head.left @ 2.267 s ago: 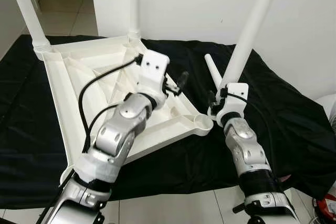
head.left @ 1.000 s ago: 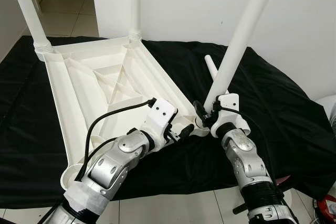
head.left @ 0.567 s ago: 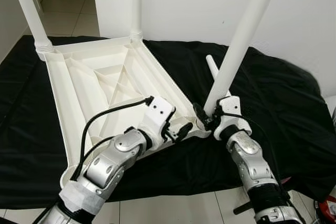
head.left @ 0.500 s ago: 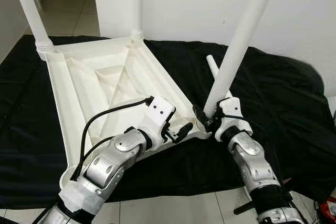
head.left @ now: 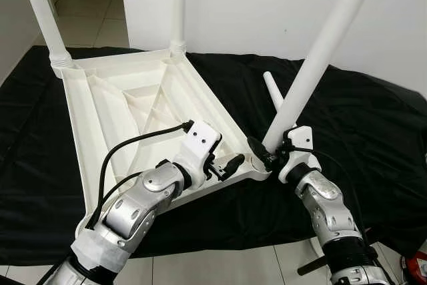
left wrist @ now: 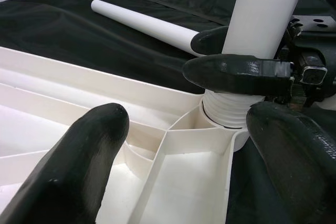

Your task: Building children table

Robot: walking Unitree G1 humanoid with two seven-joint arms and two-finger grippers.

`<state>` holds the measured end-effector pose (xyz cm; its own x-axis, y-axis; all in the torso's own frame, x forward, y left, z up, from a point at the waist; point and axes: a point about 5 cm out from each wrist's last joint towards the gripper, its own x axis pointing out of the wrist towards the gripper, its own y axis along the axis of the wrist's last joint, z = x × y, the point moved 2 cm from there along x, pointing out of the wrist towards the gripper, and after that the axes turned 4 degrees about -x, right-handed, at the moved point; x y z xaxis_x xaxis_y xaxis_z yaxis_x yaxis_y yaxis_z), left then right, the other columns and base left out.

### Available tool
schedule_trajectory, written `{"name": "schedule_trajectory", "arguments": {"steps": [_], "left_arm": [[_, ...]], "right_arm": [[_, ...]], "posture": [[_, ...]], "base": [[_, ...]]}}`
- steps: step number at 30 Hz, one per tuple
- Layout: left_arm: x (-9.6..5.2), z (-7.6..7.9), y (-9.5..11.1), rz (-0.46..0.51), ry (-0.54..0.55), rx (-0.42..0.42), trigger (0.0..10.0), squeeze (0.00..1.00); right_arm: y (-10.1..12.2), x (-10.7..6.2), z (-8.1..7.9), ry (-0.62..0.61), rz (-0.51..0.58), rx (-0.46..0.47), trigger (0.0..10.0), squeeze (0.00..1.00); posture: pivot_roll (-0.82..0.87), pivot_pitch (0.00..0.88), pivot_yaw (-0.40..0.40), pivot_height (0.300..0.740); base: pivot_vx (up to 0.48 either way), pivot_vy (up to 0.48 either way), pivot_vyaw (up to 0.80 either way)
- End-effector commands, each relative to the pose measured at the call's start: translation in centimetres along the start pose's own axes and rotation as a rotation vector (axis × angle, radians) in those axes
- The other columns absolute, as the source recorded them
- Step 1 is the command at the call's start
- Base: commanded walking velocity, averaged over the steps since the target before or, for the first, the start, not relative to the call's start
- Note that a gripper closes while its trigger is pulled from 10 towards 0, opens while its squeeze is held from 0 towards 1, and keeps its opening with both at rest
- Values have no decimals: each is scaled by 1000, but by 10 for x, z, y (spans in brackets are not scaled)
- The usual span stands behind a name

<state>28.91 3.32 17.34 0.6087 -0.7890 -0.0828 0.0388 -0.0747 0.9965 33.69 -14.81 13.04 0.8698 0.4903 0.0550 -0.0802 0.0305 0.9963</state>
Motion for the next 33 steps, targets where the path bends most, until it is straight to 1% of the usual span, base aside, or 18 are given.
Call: {"name": "schedule_trajectory", "arguments": {"steps": [1,2,6,8,9,10,12,13,15,17,19,20,21,27,30,31,33], "left_arm": [[-1,10,3,-9,-143,11,10000,0],[-1,10,3,-8,-142,11,10000,0],[-1,10,4,-6,-137,12,10000,0],[-1,10,4,-6,-134,12,10000,0],[-1,10,5,-6,-133,11,10000,0],[-1,10,5,-6,-133,11,10000,0],[-1,10,5,-5,-129,10,10000,0],[-1,10,5,-5,-129,10,10000,0],[-1,9,5,-5,-126,10,10000,0],[-1,9,6,-5,-125,10,10000,0],[-1,9,6,-6,-124,10,10000,0],[-2,9,6,-5,-124,10,10000,0],[-2,9,7,-5,-124,11,10000,0],[-2,8,7,-7,-124,14,10000,0],[-2,8,8,-6,-121,17,10000,0],[-2,8,8,-6,-121,17,10000,0],[-3,8,8,-6,-121,18,10000,0]], "right_arm": [[-41,-14,-1,-37,-177,109,10000,0],[-42,-13,2,-60,-183,135,10000,0],[-46,-13,3,-81,-190,167,10000,0],[-47,-14,-2,-64,-187,131,10000,0],[-45,-15,-5,-39,-167,56,10000,0],[-45,-15,-5,-39,-167,56,10000,0],[-42,-18,-13,5,-129,-42,10000,0],[-42,-18,-13,5,-129,-42,10000,0],[-41,-20,-17,35,-109,-84,10000,0],[-41,-21,-19,44,-107,-93,10000,0],[-41,-21,-19,47,-109,-95,10000,0],[-38,-23,-22,76,-88,-73,10000,0],[-35,-25,-23,97,-74,-70,10000,0],[-33,-28,-27,135,-49,-74,10000,0],[-39,-29,-24,102,-64,-8,10000,0],[-39,-29,-24,102,-64,-8,10000,0],[-43,-27,-21,67,-86,34,10000,0]], "posture": [[50,77,-83,740],[50,77,-83,740],[49,78,-85,740],[50,77,-88,740],[50,78,-88,740],[50,78,-88,740],[50,80,-89,740],[50,80,-89,740],[49,81,-89,740],[49,81,-89,740],[49,81,-89,740],[48,84,-86,740],[46,85,-83,740],[45,87,-82,740],[46,87,-82,740],[46,87,-82,740],[49,85,-79,740]], "base": [[0,0,0],[0,0,0],[0,0,0],[0,0,0],[0,0,0],[0,0,0],[0,0,0],[0,0,0],[0,0,0],[0,0,0],[0,0,0],[0,0,0],[0,0,0],[0,0,0],[0,0,0],[0,0,0],[0,0,0]]}}
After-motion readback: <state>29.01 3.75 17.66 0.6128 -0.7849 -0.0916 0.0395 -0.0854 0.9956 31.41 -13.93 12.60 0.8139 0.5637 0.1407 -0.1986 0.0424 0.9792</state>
